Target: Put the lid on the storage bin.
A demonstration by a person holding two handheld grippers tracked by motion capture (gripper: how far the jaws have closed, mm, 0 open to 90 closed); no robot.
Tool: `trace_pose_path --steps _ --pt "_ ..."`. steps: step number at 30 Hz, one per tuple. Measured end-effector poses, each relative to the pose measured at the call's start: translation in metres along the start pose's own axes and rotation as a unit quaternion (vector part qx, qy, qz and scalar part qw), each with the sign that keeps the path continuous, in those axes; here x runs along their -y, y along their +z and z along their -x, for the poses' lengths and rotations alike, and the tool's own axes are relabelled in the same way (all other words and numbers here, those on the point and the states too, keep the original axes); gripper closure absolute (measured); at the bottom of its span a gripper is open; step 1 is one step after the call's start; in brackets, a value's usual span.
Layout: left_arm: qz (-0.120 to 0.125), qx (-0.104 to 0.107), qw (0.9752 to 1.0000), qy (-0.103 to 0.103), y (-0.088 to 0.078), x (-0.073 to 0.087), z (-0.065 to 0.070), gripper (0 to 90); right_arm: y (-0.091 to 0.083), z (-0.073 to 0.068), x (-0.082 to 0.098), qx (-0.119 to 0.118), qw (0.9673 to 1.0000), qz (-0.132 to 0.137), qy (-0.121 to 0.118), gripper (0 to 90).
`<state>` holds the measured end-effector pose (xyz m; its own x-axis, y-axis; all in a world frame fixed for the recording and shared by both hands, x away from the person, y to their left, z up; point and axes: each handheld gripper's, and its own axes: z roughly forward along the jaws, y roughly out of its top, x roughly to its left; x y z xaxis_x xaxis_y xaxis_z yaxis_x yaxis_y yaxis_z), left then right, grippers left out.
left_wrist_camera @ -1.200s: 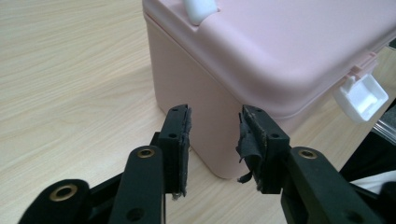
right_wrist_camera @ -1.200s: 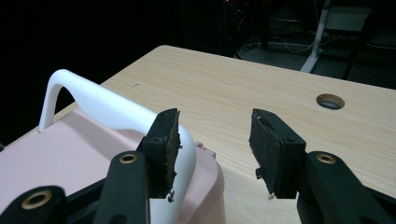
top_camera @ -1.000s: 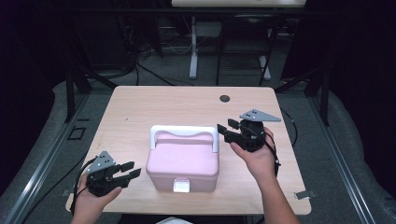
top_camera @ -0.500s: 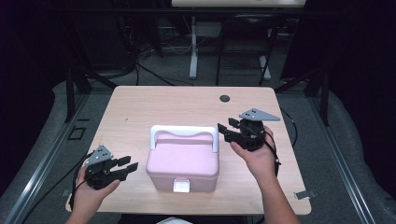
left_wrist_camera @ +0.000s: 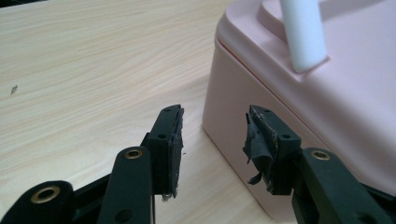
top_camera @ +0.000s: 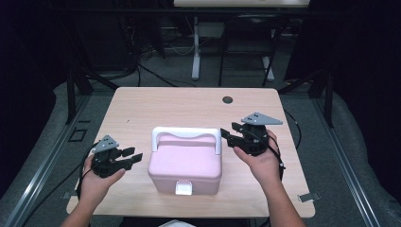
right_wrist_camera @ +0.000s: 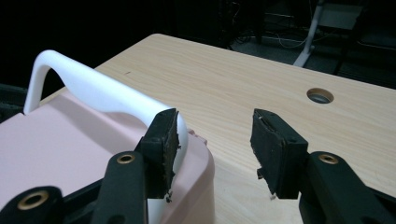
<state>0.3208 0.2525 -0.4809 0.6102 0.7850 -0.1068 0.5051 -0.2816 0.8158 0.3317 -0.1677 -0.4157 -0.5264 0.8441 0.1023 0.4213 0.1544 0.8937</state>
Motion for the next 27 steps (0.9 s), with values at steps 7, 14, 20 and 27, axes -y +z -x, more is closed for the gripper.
trace_pose_path --steps 7,14,20,27 --pt "0.0 -0.011 0.9998 -0.017 0.013 -0.002 -0.012 54.7 -0.002 0.008 0.014 0.013 0.9998 -0.009 0.009 50.6" --pt "0.0 -0.019 0.9992 -0.035 0.024 0.003 -0.022 50.2 -0.005 0.015 0.03 0.026 0.9996 -0.004 0.014 50.1" --pt "-0.002 -0.029 0.9991 -0.031 0.03 0.009 -0.025 47.0 -0.007 0.018 0.044 0.038 0.9992 -0.005 0.014 50.0" --pt "-0.013 -0.034 0.999 -0.024 0.036 0.014 -0.028 44.7 -0.004 0.023 0.065 0.055 0.9982 -0.013 0.017 48.8"
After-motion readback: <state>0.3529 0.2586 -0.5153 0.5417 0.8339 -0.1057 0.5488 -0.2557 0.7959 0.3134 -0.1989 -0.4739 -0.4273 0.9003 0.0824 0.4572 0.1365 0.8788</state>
